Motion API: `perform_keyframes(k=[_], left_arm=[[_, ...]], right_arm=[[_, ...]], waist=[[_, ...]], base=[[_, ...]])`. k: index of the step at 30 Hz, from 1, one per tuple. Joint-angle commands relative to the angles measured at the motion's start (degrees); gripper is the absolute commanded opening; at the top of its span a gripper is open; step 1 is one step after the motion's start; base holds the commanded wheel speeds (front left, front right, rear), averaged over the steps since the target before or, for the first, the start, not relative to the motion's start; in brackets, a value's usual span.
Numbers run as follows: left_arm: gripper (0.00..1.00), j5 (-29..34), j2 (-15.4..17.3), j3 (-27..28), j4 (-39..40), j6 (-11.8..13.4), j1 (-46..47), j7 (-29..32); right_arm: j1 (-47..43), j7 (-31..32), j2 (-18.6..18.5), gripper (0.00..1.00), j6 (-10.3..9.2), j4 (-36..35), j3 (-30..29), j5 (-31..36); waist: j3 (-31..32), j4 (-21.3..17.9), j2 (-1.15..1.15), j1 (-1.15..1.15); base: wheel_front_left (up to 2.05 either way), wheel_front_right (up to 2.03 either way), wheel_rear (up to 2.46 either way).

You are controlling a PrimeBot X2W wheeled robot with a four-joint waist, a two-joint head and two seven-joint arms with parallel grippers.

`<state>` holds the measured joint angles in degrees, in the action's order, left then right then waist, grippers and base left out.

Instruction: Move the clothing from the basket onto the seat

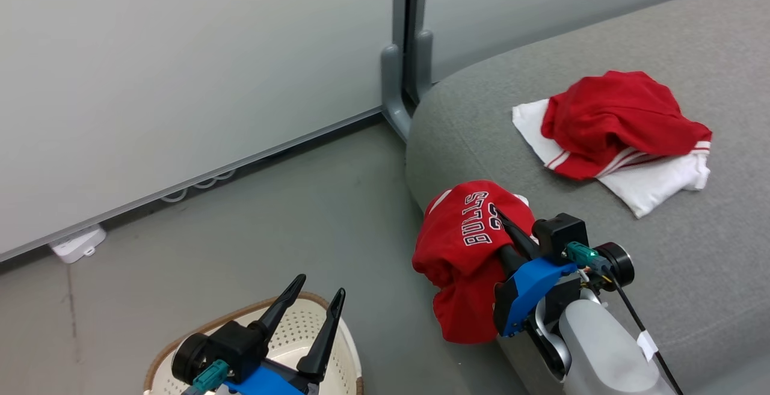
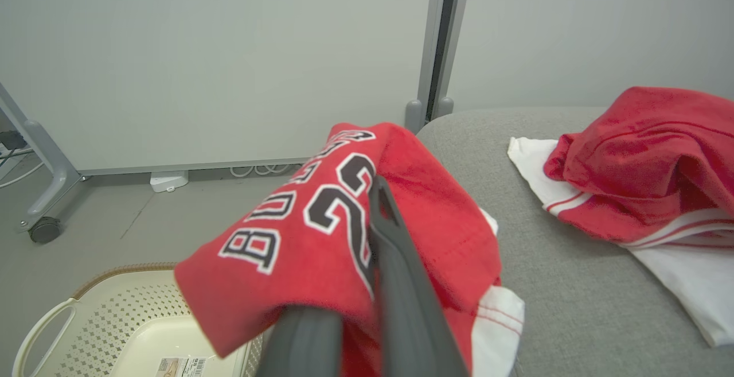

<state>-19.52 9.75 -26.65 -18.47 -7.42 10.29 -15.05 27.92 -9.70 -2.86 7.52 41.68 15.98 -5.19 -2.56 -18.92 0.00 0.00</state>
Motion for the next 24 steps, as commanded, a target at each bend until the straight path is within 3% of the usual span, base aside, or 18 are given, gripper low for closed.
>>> perform_keyframes(k=[1,11,24], left_arm=[[1.00,0.1,0.3,-0.2,0.1,-0.1,0.5,-0.2],[1.00,0.0,0.8,-0.7,-0.1,0.0,1.5,-0.2],[1.00,-0.5,1.3,-2.1,-0.7,0.0,2.5,-0.2]], right_arm=[[0.3,-0.4,0.0,0.00,-0.07,0.0,-0.2,-0.2],[-0.2,-1.0,0.0,0.00,-0.07,0.2,-0.7,-0.6],[-0.6,-1.2,0.0,0.00,-0.07,0.3,-1.1,-1.0]], waist=[[-0.7,-4.1,0.00,0.00],[-1.9,-9.5,0.00,0.00],[-2.6,-8.7,0.00,0.00]], base=[[0.00,0.00,0.00],[0.00,0.00,0.00],[0.00,0.00,0.00]])
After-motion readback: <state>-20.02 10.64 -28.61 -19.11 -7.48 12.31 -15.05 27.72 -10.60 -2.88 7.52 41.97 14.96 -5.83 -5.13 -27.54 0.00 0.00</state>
